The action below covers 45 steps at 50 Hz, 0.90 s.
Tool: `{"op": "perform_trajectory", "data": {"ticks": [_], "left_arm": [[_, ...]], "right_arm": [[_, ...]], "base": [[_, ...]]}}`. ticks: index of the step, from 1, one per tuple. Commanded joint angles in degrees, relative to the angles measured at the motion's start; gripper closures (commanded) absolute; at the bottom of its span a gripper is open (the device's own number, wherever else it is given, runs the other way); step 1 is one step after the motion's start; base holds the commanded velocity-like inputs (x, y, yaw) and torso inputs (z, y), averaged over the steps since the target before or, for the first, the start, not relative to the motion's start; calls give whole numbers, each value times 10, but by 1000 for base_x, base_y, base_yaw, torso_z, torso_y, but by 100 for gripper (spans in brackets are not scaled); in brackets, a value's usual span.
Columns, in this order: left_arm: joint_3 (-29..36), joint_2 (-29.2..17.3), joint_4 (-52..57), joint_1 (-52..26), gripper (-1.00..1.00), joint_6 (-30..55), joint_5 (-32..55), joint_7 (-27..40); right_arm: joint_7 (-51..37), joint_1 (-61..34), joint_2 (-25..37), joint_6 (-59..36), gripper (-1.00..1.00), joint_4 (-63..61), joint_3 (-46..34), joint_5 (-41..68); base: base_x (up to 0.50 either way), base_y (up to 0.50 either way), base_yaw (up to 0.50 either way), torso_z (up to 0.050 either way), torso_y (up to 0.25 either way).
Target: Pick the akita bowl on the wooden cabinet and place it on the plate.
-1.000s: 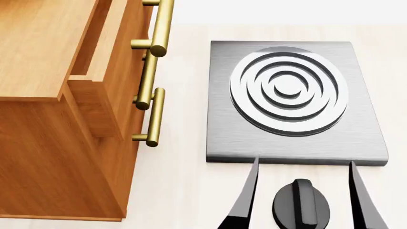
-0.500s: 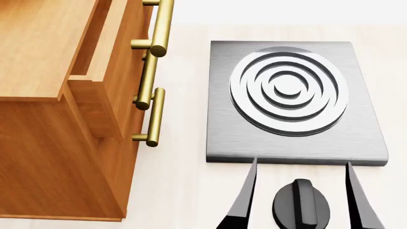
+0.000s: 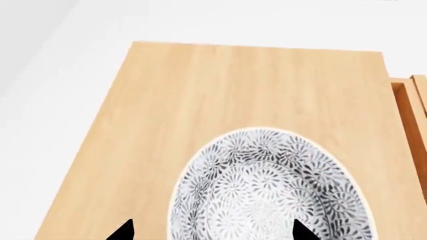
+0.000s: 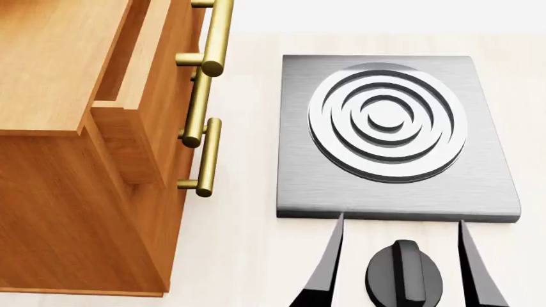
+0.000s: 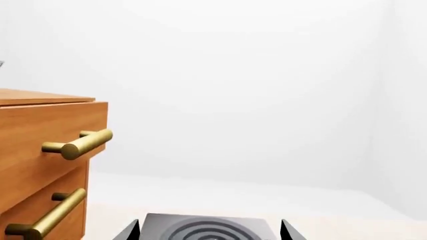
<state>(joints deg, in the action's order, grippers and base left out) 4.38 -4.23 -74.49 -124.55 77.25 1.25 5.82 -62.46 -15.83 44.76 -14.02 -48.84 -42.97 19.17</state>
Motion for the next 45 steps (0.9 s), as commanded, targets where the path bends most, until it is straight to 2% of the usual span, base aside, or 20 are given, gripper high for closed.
{"op": "perform_trajectory", "data": {"ticks": [1,10,11,15,16,17,19,27,28,30,33,45], "left_arm": [[-8,-5,-5,17,-100,5,-10,14],[-10,-4,-5,18,-100,2,-12,6],[-6,-2,-5,18,100,-3,-14,5],[30,4,-5,22,100,-23,-19,-19],[51,7,-5,23,100,-28,-25,-30],[110,17,-5,24,100,-22,-52,-25],[93,11,-5,23,100,-21,-26,-22],[112,10,-5,23,100,-27,-16,-26],[123,12,-5,24,100,-32,-19,-35],[193,23,-5,27,100,-47,-43,-53],[233,28,-5,29,100,-66,-38,-85],[231,23,-5,24,100,-88,-11,-77]], "right_arm": [[5,-2,-5,0,-100,9,0,4],[6,-4,-5,-3,-100,8,2,7],[6,-3,-5,-2,-100,9,2,7],[5,-1,-5,1,-100,10,2,5],[5,0,-5,1,-100,10,2,5],[5,0,-5,0,-100,10,2,4],[5,0,-5,1,-100,11,2,4],[4,2,-4,3,-100,10,3,2],[4,2,-4,3,-100,11,3,2],[4,2,-4,3,-100,11,3,2],[5,1,-5,3,-100,12,4,2],[4,3,-4,3,-100,10,6,2]], "base": [[0,0,0,0,0],[0,0,0,0,0],[0,0,0,0,0],[0,0,0,0,0],[0,0,0,0,0],[0,0,0,0,0],[0,0,0,0,0],[0,0,0,0,0],[0,0,0,0,0],[0,0,0,0,0],[0,0,0,0,0],[0,0,0,0,-2]]}}
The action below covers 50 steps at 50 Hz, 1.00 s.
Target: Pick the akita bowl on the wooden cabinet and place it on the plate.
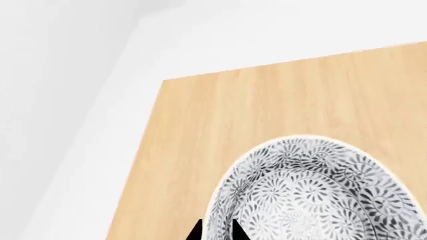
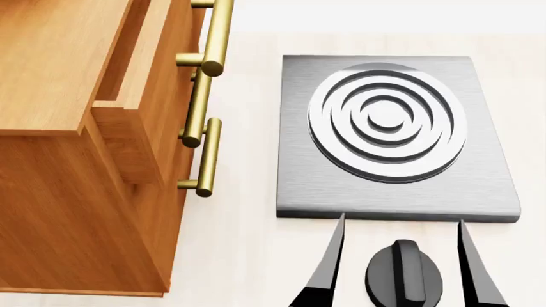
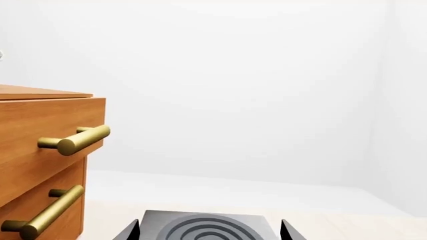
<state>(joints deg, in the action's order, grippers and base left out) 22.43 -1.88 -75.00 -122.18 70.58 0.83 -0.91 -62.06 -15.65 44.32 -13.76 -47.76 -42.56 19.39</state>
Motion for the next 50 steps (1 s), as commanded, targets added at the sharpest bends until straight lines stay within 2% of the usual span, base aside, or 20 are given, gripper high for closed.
{"op": "perform_trajectory", "data": {"ticks": [1,17,34,37,39,40,44,46,50], "left_arm": [[51,0,0,-2,100,-24,-6,-13],[47,7,0,-11,100,-57,-4,-15],[73,14,0,-25,100,-104,-4,-25],[81,17,1,-32,100,-136,1,-31],[89,17,1,-32,100,-139,2,-4],[85,17,1,-35,100,-146,13,-25],[105,18,1,-41,100,-168,31,-27],[157,19,10,-40,100,-171,51,-32],[190,18,8,-57,100,-184,105,-22]], "right_arm": [[0,1,-1,0,-100,-1,1,0],[-2,5,1,2,-100,-2,4,-1],[-4,5,1,-2,-100,-8,5,-3],[-4,5,1,-3,-100,-9,6,-3],[-4,5,2,-3,-100,-9,6,-3],[-4,5,2,-3,-100,-9,7,-3],[-4,5,3,-3,-100,-11,8,-2],[-4,4,1,-4,-100,-10,7,-2],[-7,4,5,-7,-100,-18,10,-1]], "base": [[0,0,0,0,0],[0,0,0,0,0],[0,0,0,0,0],[0,0,0,0,0],[0,0,0,0,0],[0,0,0,0,0],[0,0,0,0,0],[0,0,0,0,0],[0,0,0,0,0]]}}
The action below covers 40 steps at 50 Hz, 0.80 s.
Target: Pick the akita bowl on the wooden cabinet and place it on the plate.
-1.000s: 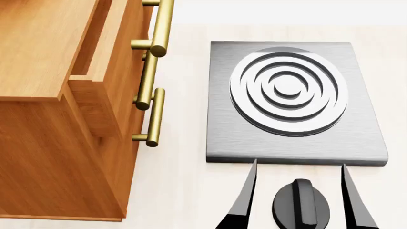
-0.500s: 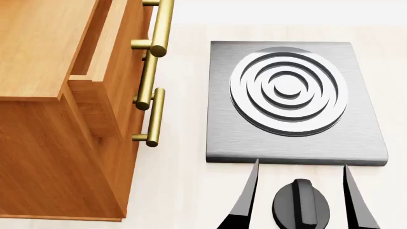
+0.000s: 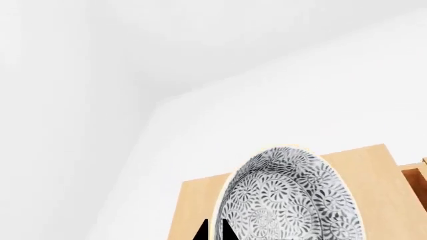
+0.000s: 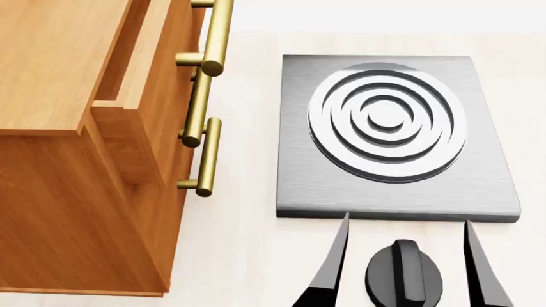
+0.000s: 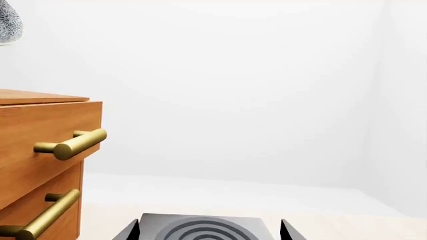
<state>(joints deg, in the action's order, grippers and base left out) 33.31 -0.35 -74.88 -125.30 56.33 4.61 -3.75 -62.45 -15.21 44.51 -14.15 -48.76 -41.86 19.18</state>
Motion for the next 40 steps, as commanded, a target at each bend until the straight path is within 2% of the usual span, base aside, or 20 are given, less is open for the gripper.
{"op": "perform_trajectory", "data": {"ticks": [1,11,15,21,35,40], "left_arm": [[88,3,9,-28,100,-41,75,4],[119,-8,72,-39,100,-14,119,22],[120,-36,178,-17,100,24,127,28],[122,-60,275,-2,100,46,136,29],[121,-83,415,14,100,71,149,36],[134,-90,460,14,100,84,156,20]], "right_arm": [[-3,0,3,-3,-100,-9,4,2],[-9,2,6,-7,-100,-17,7,0],[-11,2,6,-9,-100,-22,7,-1],[-11,2,7,-11,-100,-25,7,-2],[-12,0,7,-15,-100,-31,9,-2],[-11,-5,4,-21,-100,-33,9,0]], "base": [[0,0,0,0,0],[0,0,0,0,0],[0,0,0,0,0],[0,0,0,0,0],[0,0,0,0,0],[0,0,0,0,0]]}}
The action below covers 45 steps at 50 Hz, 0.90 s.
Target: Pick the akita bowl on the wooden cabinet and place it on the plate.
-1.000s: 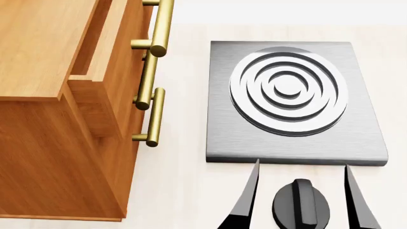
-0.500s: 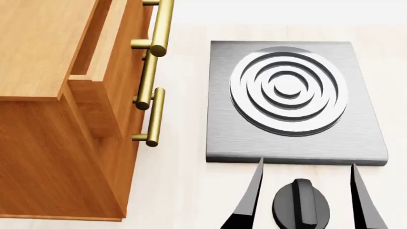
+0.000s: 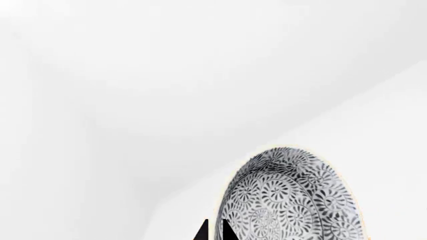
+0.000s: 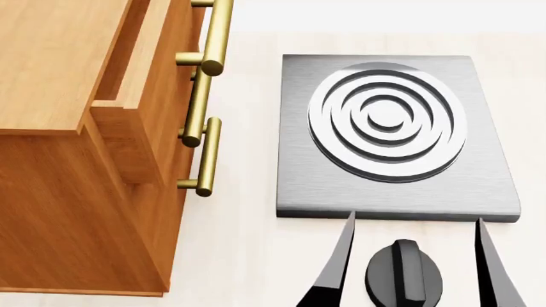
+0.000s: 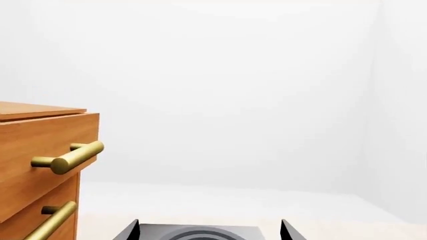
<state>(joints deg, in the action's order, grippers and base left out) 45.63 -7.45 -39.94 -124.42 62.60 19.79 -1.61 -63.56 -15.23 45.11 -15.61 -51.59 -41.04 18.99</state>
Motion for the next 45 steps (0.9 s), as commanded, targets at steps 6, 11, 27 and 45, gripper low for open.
{"op": "perform_trajectory", "data": {"ticks": [6,11,27,45], "left_arm": [[17,-17,136,3,100,34,8,-5],[29,-16,163,3,100,40,9,-10],[41,-9,229,-12,100,58,18,-18],[62,-18,289,-8,100,44,18,-25]], "right_arm": [[-1,-6,1,-5,-100,-7,10,12],[-2,-11,0,-14,-100,-16,9,12],[-4,-9,2,-16,-100,-24,7,5],[-4,-6,3,-12,-100,-22,6,3]], "base": [[0,0,0,0,0],[0,0,0,0,0],[0,0,0,0,1],[0,0,0,0,0]]}}
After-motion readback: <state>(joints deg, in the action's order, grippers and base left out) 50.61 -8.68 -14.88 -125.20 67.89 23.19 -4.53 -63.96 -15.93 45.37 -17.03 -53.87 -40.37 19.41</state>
